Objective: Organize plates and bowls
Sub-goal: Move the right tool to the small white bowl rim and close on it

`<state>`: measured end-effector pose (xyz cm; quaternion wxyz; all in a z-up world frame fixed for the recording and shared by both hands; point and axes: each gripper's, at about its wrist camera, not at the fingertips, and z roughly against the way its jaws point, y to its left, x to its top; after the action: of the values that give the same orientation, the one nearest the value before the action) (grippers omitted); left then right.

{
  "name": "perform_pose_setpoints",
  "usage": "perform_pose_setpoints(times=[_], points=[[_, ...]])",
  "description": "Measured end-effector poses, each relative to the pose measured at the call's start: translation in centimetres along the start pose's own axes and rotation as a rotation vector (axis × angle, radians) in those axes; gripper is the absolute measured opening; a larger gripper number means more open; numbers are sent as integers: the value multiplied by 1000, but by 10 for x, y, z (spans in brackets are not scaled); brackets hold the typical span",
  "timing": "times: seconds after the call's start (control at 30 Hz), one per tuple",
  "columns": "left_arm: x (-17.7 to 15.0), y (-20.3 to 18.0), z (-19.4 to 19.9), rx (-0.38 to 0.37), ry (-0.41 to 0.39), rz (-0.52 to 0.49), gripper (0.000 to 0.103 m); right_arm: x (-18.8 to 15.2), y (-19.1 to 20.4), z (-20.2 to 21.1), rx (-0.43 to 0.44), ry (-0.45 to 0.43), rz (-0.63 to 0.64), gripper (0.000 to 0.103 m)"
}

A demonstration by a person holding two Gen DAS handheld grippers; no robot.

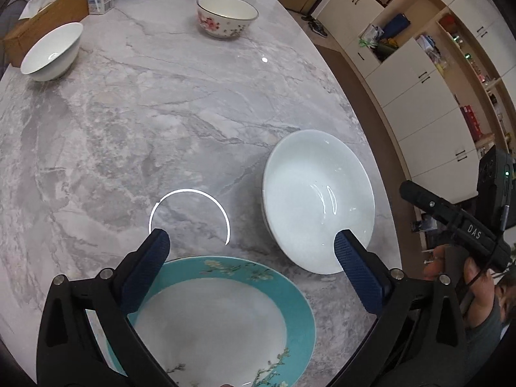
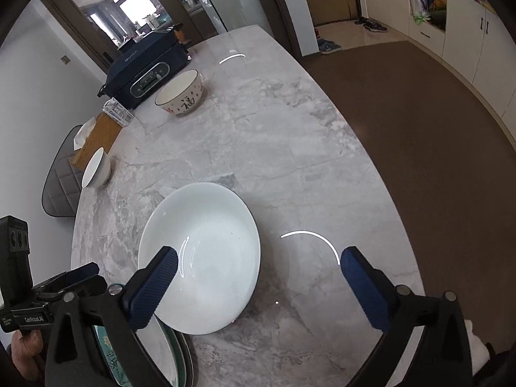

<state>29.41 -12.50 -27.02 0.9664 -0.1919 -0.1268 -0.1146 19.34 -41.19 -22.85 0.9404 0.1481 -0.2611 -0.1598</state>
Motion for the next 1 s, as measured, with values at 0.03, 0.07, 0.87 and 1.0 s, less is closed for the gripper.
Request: perform_pose_setpoints(times=[0.03, 0.07, 0.87, 1.0], points=[[1, 10, 9, 9, -26, 16, 103, 8, 6, 3, 9, -6, 20, 103], [2, 20, 19, 22, -62, 34, 103, 17, 14, 6, 29, -17, 37, 103], [160, 326, 54, 355, -219, 474, 103, 172, 350, -216, 295, 207, 403, 100], [172, 338, 30, 351, -181, 456, 102, 172, 354, -254, 288, 274, 371, 86]])
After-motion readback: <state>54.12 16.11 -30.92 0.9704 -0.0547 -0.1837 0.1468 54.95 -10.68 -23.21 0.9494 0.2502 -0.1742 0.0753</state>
